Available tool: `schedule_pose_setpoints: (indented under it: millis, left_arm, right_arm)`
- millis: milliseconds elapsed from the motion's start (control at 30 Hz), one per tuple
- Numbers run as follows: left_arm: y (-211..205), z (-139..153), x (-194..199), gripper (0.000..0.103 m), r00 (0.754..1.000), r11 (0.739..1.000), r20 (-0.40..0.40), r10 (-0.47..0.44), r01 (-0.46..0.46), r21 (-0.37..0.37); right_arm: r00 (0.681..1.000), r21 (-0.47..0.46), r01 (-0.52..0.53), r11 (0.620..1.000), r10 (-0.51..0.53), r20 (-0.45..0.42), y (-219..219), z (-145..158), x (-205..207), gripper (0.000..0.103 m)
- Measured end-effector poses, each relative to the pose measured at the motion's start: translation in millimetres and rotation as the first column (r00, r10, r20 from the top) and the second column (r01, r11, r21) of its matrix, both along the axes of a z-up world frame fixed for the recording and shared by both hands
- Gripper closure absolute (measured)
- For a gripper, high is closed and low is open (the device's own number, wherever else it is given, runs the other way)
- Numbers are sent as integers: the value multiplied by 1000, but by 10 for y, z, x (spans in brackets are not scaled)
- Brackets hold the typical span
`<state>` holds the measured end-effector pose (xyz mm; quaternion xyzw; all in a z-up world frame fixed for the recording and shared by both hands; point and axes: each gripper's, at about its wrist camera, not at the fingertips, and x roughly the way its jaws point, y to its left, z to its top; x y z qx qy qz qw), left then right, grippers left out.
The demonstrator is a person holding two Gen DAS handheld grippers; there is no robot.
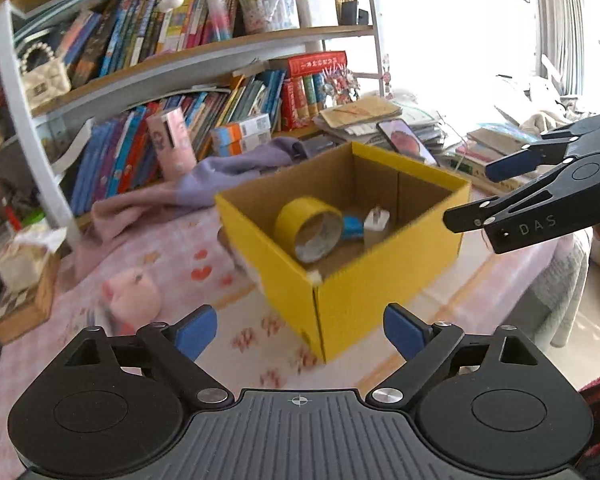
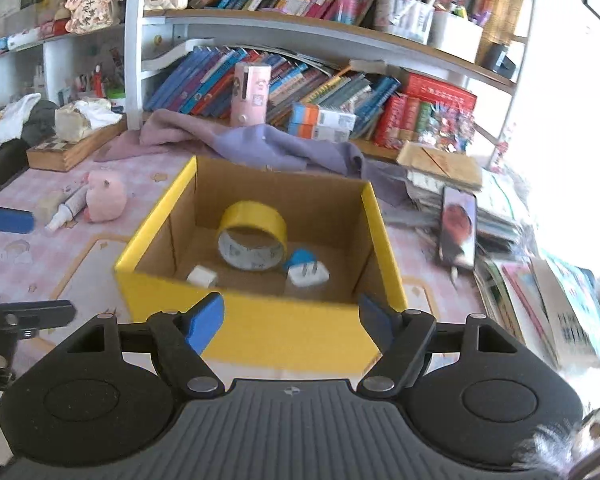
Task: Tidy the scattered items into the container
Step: 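Withdraw both open tools from the box toward the pink pig and white block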
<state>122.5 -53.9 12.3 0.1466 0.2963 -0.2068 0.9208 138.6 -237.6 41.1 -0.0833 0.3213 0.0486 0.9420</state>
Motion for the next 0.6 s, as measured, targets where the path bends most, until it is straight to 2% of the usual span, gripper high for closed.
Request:
schedule_pose_setpoints:
  millis: [233,400,600]
  left_arm:
    - [349,-129,-391,10,999,999,-26,40,-40,1]
    - [641,-150,-578,10,994,994,-9,109,-109,14]
    - [1028,-145,-700,10,977,977,-10,214,-214,-8]
  right_arm:
    - [999,12,13,1000,-13,-30,361,-170,-416,27]
    - [999,20,-28,999,29,-41,712,-241,-574,26]
    - [993,10,-108,994,109,-41,1146,-250,-639,25]
